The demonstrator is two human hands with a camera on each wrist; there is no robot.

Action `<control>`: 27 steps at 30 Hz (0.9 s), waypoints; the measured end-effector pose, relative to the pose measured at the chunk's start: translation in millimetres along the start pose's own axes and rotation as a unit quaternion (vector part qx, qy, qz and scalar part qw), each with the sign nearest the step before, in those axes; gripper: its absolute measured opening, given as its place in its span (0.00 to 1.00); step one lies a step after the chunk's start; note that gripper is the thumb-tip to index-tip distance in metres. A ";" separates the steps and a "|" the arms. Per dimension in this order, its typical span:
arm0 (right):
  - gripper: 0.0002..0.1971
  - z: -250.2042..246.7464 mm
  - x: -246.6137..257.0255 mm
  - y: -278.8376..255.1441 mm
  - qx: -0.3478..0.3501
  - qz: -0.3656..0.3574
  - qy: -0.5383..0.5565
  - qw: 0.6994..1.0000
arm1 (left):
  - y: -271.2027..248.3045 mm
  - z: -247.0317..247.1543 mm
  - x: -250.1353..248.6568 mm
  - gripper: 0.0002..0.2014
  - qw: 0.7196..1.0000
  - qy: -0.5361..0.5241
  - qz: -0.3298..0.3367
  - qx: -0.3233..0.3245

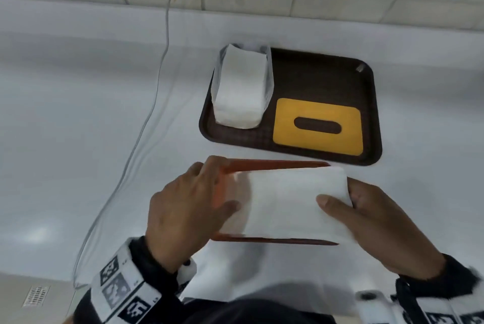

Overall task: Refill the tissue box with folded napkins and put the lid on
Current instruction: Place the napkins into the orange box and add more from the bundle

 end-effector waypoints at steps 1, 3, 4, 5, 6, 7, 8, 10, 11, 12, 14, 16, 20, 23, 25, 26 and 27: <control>0.12 3.1 -3.0 3.4 0.003 0.001 -0.003 1.000 | 0.4 1.7 -5.4 0.32 0.999 0.028 0.031 -0.004; 0.13 6.8 -6.6 10.3 0.005 -0.002 -0.009 1.000 | 2.9 7.6 -18.7 0.35 0.989 0.100 0.111 -0.012; 0.14 8.6 -7.0 13.6 0.006 -0.004 -0.010 1.000 | 3.9 11.4 -25.8 0.35 0.980 0.138 0.144 -0.018; 0.16 10.9 -7.0 16.8 0.008 -0.004 -0.013 1.000 | 5.2 16.7 -31.3 0.32 0.971 0.169 0.170 -0.022; 0.17 13.7 -6.9 20.2 0.012 -0.004 -0.021 1.000 | 6.8 22.0 -35.9 0.29 0.963 0.192 0.190 -0.020; 0.18 16.7 -7.5 23.9 0.014 -0.001 -0.035 0.999 | 8.2 26.2 -40.1 0.24 0.956 0.208 0.204 -0.015; 0.17 19.3 -8.3 27.0 0.014 0.002 -0.054 0.998 | 9.6 30.3 -43.0 0.20 0.951 0.222 0.213 -0.008; 0.14 21.7 -7.3 31.5 0.002 0.010 -0.107 0.994 | 13.8 37.9 -43.9 0.14 0.944 0.250 0.216 0.006; 0.13 21.4 -5.4 32.0 -0.010 0.013 -0.138 0.990 | 16.2 41.5 -42.4 0.14 0.942 0.262 0.211 0.014; 0.14 20.7 -2.3 31.3 -0.020 0.016 -0.166 0.986 | 18.6 44.8 -40.8 0.13 0.939 0.275 0.204 0.020; 0.17 19.2 4.6 27.9 -0.028 0.016 -0.210 0.977 | 22.1 51.3 -36.8 0.17 0.935 0.296 0.192 0.030; 0.18 15.4 11.0 21.9 -0.039 0.016 -0.243 0.969 | 24.5 54.8 -33.2 0.22 0.935 0.302 0.183 0.034; 0.21 -2.0 28.8 3.9 -0.116 0.018 -0.370 0.921 | 28.5 57.5 -32.6 0.19 0.930 0.316 0.181 0.045; 0.23 3.9 46.8 6.5 -0.103 -0.054 -0.473 0.873 | 30.2 49.4 -40.4 0.16 0.927 0.330 0.175 0.044; 0.24 19.9 54.4 18.7 -0.036 -0.098 -0.539 0.836 | 33.1 44.4 -46.5 0.26 0.920 0.351 0.166 0.049; 0.24 26.5 52.7 27.4 0.008 -0.091 -0.559 0.824 | 34.6 43.1 -49.1 0.29 0.914 0.365 0.167 0.051; 0.25 31.1 49.9 34.6 0.046 -0.075 -0.570 0.817 | 35.2 41.9 -52.0 0.30 0.908 0.379 0.168 0.057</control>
Point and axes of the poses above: each hand's wrist, its own y-axis towards the middle knuckle, its own z-axis out of the palm, x = y × z, the point moved 9 cm from there along y, towards the middle knuckle, and after that the axes turned 15 degrees about x, right-handed, at the moved point
